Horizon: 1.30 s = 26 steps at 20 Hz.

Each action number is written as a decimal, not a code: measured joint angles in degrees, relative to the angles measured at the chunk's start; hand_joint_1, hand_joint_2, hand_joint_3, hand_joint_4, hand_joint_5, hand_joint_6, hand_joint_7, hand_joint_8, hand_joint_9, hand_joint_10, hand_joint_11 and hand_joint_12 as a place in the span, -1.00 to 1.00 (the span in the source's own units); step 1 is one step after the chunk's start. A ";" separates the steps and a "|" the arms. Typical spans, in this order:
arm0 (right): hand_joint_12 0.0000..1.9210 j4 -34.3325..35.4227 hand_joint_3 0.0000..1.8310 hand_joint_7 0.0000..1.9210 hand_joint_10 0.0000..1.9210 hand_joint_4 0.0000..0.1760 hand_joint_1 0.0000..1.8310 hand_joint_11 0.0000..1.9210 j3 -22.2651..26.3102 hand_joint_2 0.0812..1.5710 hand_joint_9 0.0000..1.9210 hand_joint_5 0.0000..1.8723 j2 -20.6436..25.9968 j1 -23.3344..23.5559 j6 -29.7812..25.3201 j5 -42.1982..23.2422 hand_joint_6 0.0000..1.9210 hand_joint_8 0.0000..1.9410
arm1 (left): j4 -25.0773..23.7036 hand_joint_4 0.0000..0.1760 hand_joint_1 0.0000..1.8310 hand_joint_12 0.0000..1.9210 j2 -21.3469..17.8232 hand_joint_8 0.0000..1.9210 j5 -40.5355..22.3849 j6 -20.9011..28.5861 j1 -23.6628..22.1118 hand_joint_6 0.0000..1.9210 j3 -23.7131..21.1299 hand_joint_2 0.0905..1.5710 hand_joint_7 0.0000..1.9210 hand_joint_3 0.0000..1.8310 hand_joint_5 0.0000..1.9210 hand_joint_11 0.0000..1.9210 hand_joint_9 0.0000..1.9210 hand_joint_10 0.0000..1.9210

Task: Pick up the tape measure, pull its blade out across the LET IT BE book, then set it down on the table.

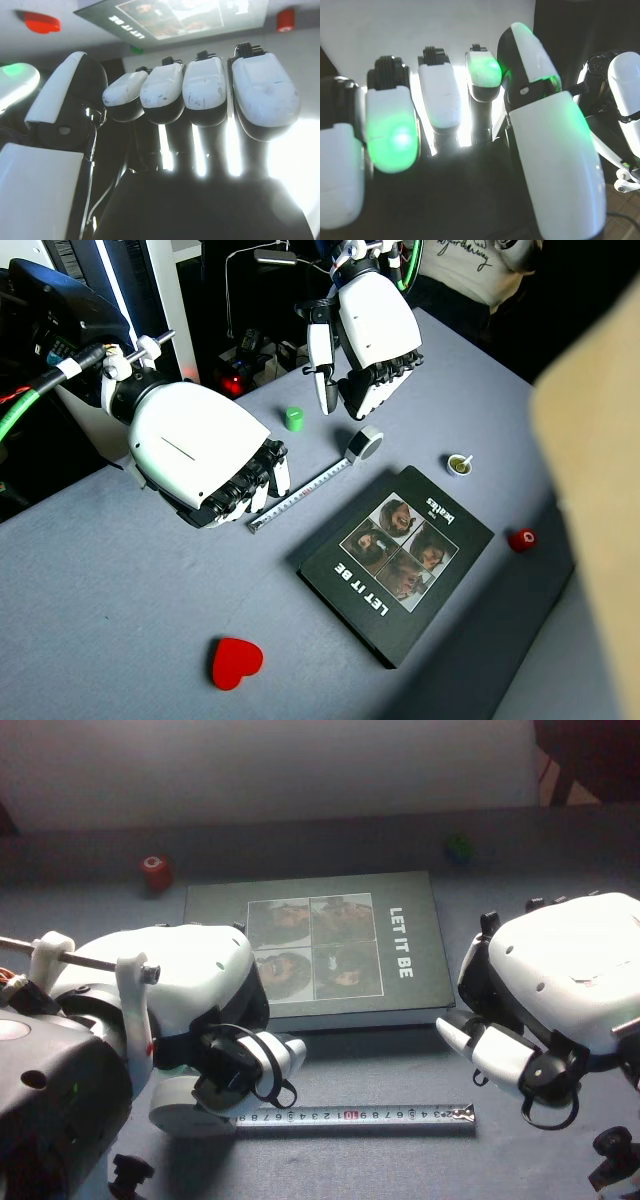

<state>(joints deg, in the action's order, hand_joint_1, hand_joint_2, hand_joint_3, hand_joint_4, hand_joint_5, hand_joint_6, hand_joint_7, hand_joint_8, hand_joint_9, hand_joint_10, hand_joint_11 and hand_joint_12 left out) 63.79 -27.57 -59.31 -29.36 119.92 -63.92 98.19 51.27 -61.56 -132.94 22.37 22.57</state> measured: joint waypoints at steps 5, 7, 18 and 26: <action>-0.41 0.15 -1.00 -0.82 -1.00 0.48 -0.95 -1.00 0.02 0.47 -0.85 -0.89 -0.11 0.00 0.17 0.52 -1.00 -1.00 | -0.04 -0.42 -0.70 -0.25 0.00 -1.00 0.11 0.15 0.00 -1.00 0.17 0.41 -0.79 -1.00 -0.76 -0.99 -0.78 -1.00; -0.39 -0.28 -1.00 -0.82 -1.00 0.49 -0.95 -1.00 0.02 0.47 -0.85 -0.89 -0.11 0.00 0.20 0.50 -1.00 -1.00 | 0.17 -0.52 -0.63 -0.25 0.00 -1.00 -0.11 0.15 0.02 -0.99 0.28 0.38 -0.79 -1.00 -0.74 -0.98 -0.77 -1.00; -0.34 0.04 -1.00 -0.80 -0.99 0.46 -0.88 -1.00 0.48 0.46 -0.79 -0.87 0.07 -0.22 0.39 1.53 -1.00 -1.00 | 1.97 -1.00 -0.03 -0.28 -1.25 -1.00 0.15 1.40 3.34 -1.00 0.15 0.19 -0.83 -1.00 -0.80 -1.00 -0.83 -1.00; -0.25 0.02 -1.00 -0.80 -1.00 0.43 -0.85 -1.00 0.76 0.46 -0.78 -0.86 0.07 -0.66 0.35 1.73 -1.00 -1.00 | 0.66 -1.00 0.26 -0.31 -2.97 -0.99 0.79 6.69 8.55 -0.99 -0.44 0.20 -0.79 -1.00 -0.76 -1.00 -0.80 -0.99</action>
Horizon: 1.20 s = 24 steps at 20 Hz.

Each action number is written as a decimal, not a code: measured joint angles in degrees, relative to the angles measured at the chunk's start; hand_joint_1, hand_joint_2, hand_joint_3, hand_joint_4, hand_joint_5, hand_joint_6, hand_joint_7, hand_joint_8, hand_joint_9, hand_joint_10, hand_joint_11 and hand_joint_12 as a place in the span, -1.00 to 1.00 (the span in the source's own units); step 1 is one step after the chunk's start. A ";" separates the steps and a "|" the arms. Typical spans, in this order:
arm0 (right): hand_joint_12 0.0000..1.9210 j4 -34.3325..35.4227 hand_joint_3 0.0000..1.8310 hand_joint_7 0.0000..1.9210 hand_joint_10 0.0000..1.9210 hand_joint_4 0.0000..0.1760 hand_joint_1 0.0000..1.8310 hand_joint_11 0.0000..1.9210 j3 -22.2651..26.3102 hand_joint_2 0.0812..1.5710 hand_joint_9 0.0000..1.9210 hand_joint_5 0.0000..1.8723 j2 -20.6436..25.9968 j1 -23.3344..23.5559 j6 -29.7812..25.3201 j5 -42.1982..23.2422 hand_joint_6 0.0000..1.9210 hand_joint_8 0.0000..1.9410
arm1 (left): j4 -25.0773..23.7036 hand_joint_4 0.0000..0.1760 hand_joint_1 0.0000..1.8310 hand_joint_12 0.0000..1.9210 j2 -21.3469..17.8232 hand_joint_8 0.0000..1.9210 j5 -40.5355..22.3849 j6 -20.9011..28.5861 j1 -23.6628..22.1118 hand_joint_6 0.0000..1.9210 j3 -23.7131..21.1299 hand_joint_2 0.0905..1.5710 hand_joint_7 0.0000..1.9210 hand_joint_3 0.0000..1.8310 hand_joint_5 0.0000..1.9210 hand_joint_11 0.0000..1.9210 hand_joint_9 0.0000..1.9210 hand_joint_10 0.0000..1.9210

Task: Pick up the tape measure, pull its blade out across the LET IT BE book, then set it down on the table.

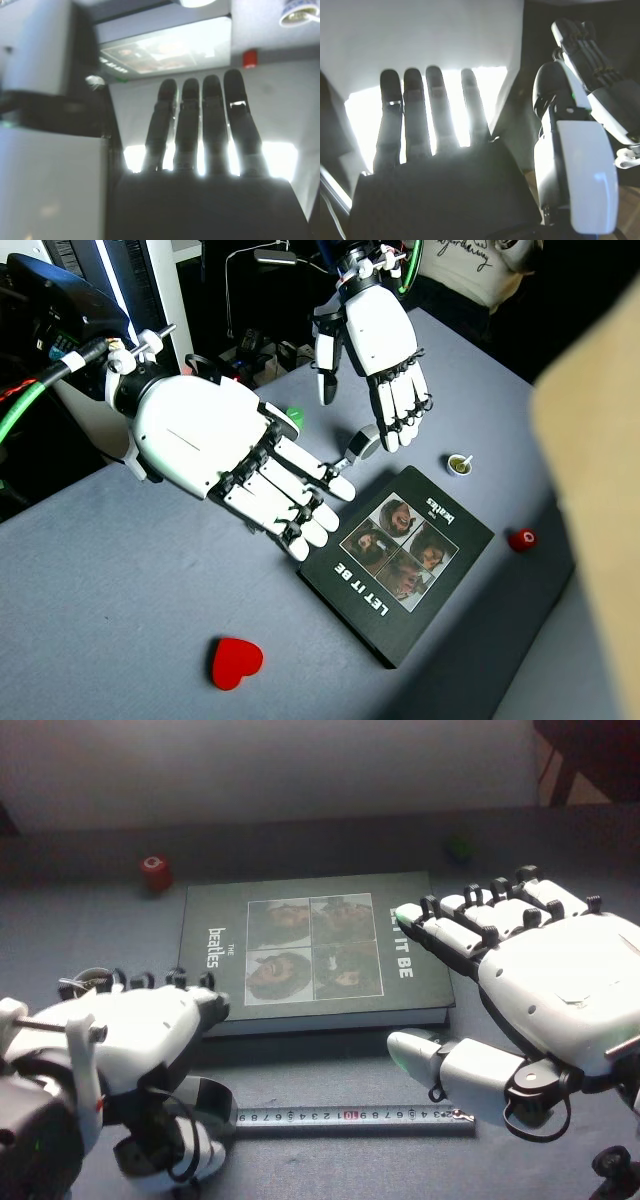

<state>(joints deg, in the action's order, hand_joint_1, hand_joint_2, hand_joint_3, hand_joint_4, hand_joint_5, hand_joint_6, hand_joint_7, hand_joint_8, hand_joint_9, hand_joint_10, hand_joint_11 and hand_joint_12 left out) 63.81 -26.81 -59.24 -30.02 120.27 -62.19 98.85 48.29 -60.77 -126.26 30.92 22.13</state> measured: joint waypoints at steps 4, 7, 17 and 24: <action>-0.21 -0.39 -1.00 -0.80 -1.00 0.43 -0.85 -1.00 0.00 0.46 -0.78 -0.87 0.00 0.00 -0.15 0.11 -1.00 -1.00 | -3.30 -1.00 0.27 -0.31 -0.70 -1.00 2.14 6.05 2.54 -1.00 0.02 0.20 -0.80 -1.00 -0.78 -1.00 -0.80 -1.00; -0.23 -0.37 -1.00 -0.80 -1.00 0.43 -0.84 -1.00 0.04 0.46 -0.78 -0.87 0.00 0.00 -0.28 0.13 -1.00 -1.00 | -9.35 -1.00 0.26 -0.32 -0.70 -1.00 6.01 15.10 5.84 -1.00 0.50 0.19 -0.79 -1.00 -0.78 -1.00 -0.80 -1.00; -0.14 -0.44 -1.00 -0.77 -1.00 0.43 -0.84 -1.00 0.07 0.47 -0.77 -0.86 0.00 0.00 -0.85 0.35 -1.00 -0.99 | -26.49 -1.00 0.26 -0.31 -0.83 -0.99 9.20 37.03 17.79 -0.99 3.98 0.20 -0.77 -1.00 -0.76 -1.00 -0.79 -1.00; -0.14 -0.59 -1.00 -0.78 -1.00 0.43 -0.84 -1.00 0.28 0.47 -0.77 -0.85 0.00 0.00 -1.07 0.44 -1.00 -1.00 | -39.80 -1.00 0.24 -0.30 -0.83 -1.00 10.56 55.87 24.65 -1.00 8.11 0.24 -0.79 -0.99 -0.80 -0.99 -0.78 -1.00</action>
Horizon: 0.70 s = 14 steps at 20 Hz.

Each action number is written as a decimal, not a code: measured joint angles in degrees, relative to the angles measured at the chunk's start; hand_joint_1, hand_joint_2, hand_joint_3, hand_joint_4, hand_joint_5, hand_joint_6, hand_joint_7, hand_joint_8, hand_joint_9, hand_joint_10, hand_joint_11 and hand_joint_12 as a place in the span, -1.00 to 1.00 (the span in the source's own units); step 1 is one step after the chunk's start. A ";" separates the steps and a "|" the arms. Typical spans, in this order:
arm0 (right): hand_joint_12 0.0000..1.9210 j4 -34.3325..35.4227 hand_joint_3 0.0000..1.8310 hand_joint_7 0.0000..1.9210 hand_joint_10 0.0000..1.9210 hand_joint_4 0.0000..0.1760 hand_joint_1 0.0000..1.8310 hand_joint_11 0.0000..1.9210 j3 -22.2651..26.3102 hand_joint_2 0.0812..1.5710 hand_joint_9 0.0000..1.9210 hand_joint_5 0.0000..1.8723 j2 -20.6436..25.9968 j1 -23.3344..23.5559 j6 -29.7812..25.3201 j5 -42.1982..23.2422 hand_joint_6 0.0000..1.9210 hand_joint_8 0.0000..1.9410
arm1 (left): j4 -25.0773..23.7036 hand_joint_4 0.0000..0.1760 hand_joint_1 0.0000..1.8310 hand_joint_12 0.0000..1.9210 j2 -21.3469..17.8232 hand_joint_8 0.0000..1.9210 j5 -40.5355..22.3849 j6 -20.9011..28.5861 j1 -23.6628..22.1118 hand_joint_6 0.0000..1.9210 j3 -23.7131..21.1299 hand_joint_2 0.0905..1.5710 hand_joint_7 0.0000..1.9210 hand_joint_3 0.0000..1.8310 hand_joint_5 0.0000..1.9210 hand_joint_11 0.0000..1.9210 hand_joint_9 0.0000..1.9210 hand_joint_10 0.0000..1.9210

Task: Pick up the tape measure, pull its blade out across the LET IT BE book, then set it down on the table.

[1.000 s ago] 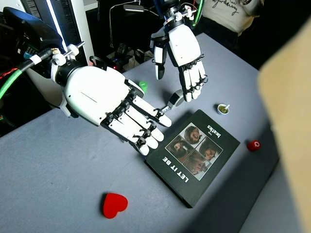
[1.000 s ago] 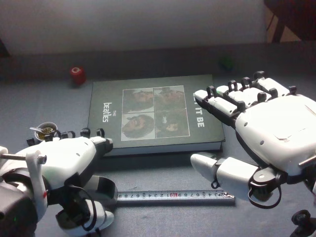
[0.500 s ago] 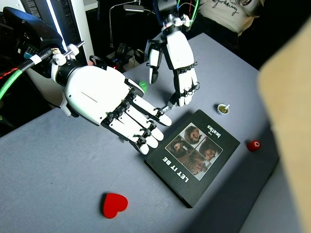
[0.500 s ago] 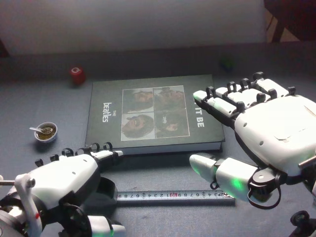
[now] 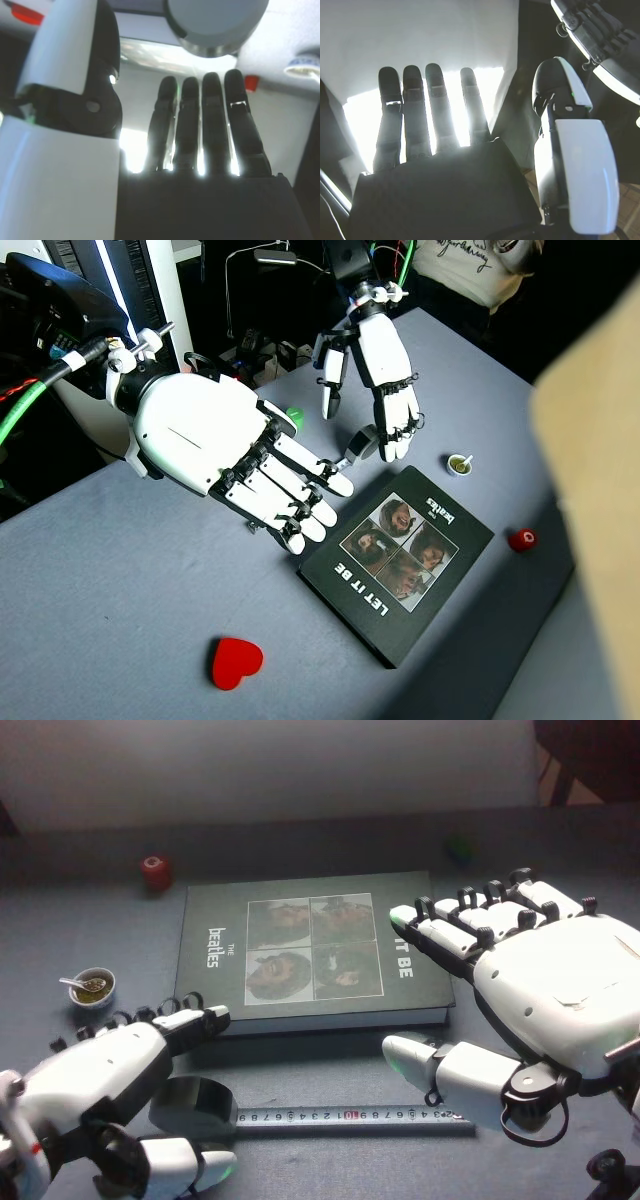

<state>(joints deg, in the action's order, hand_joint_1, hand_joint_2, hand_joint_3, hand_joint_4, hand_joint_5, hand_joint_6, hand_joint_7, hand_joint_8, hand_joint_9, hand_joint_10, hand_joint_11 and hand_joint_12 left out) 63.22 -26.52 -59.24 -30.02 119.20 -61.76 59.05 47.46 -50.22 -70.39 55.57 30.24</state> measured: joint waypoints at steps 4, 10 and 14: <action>-0.16 -0.28 -1.00 -0.79 -1.00 0.43 -0.83 -1.00 0.02 0.47 -0.76 -0.87 0.00 0.00 -0.20 0.02 -1.00 -1.00 | -8.09 -1.00 0.21 -0.29 0.00 -1.00 0.31 10.01 2.80 -1.00 1.60 0.30 -0.79 -1.00 -0.79 -1.00 -0.78 -1.00; -0.15 -0.33 -1.00 -0.79 -1.00 0.43 -0.83 -1.00 0.07 0.47 -0.76 -0.87 0.00 0.00 -0.44 0.07 -1.00 -1.00 | -11.21 -1.00 0.24 -0.29 0.22 -1.00 -4.37 17.38 6.80 -1.00 3.65 0.25 -0.79 -1.00 -0.79 -1.00 -0.78 -1.00; -0.15 -0.59 -1.00 -0.79 -1.00 0.43 -0.83 -1.00 0.07 0.47 -0.77 -0.87 0.00 0.02 -0.61 0.11 -1.00 -1.00 | -13.20 -1.00 0.20 -0.29 1.36 -1.00 -5.09 20.00 9.05 -1.00 5.18 0.30 -0.79 -0.99 -0.79 -1.00 -0.78 -1.00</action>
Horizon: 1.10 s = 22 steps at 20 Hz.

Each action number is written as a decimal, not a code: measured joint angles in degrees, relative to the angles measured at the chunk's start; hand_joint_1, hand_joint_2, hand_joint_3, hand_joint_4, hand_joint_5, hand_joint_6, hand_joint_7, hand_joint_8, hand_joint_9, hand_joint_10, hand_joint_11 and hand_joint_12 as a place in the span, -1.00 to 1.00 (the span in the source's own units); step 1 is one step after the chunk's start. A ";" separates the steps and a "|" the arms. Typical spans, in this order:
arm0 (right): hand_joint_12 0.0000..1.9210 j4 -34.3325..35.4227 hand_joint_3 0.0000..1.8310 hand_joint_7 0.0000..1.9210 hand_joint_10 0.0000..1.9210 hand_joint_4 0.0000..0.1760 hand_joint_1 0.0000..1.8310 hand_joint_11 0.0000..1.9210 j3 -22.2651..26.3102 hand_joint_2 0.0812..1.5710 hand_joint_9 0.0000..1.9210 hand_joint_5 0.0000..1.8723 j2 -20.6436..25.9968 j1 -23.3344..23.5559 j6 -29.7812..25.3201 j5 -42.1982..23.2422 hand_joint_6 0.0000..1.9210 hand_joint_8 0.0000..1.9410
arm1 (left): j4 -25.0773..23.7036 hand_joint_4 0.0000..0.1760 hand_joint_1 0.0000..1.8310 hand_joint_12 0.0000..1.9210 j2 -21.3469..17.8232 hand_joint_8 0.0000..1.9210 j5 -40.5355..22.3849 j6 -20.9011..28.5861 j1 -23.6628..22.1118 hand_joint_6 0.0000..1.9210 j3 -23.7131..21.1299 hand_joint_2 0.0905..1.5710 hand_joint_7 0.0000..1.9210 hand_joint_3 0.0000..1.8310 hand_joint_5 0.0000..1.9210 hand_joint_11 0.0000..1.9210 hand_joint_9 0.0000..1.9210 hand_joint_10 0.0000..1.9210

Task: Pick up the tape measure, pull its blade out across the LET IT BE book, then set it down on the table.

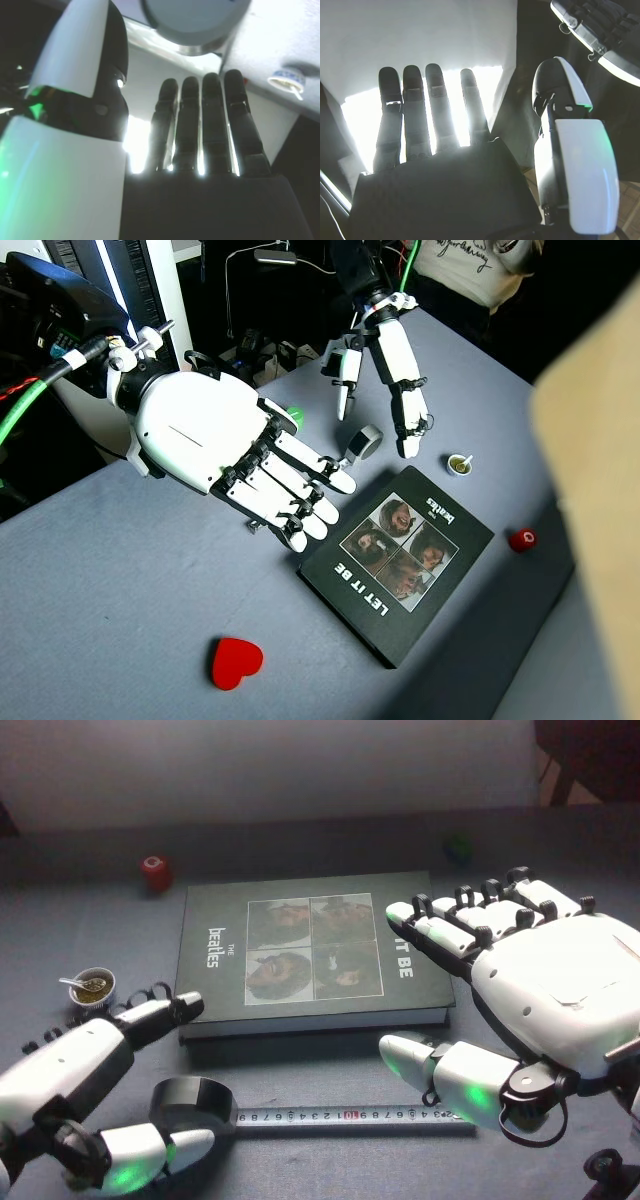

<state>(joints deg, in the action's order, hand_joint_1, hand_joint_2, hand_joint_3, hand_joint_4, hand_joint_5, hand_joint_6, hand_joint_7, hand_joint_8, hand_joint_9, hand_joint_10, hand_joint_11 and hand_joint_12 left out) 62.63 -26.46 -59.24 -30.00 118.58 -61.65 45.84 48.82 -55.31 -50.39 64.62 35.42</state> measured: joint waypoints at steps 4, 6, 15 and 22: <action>-0.15 -0.13 -1.00 -0.79 -1.00 0.43 -0.83 -1.00 0.00 0.47 -0.79 -0.88 0.00 0.00 -0.04 0.07 -1.00 -1.00 | -0.63 -1.00 0.25 -0.29 1.38 -1.00 -0.96 1.11 2.23 -1.00 0.24 0.25 -0.79 -1.00 -0.78 -1.00 -0.78 -1.00; -0.18 -0.26 -1.00 -0.79 -1.00 0.43 -0.83 -1.00 0.00 0.47 -0.79 -0.88 0.00 0.00 -0.09 0.07 -1.00 -1.00 | -0.63 -1.00 0.25 -0.29 1.81 -0.99 -1.77 1.25 2.93 -0.99 0.46 0.23 -0.77 -1.00 -0.76 -1.00 -0.77 -1.00; -0.18 -0.31 -1.00 -0.80 -1.00 0.43 -0.84 -1.00 0.02 0.48 -0.79 -0.88 0.00 0.00 -0.20 0.20 -1.00 -1.00 | -0.09 -1.00 0.25 -0.29 4.42 -1.00 -2.69 -0.48 3.17 -1.00 1.97 0.23 -0.77 -1.00 -0.76 -1.00 -0.77 -1.00; -0.19 -0.39 -1.00 -0.81 -1.00 0.44 -0.84 -1.00 0.07 0.48 -0.80 -0.87 0.00 0.00 -0.22 0.22 -0.99 -1.00 | 0.76 -1.00 0.26 -0.28 5.42 -0.99 -3.02 -2.01 3.15 -0.99 4.07 0.23 -0.74 -1.00 -0.76 -0.99 -0.75 -0.99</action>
<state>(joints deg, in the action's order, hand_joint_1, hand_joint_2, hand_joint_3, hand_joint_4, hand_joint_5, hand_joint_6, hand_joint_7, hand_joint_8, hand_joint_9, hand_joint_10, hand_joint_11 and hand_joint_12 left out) 62.24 -26.39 -59.24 -30.00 118.37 -61.43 46.61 54.24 -58.33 -52.40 67.77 39.48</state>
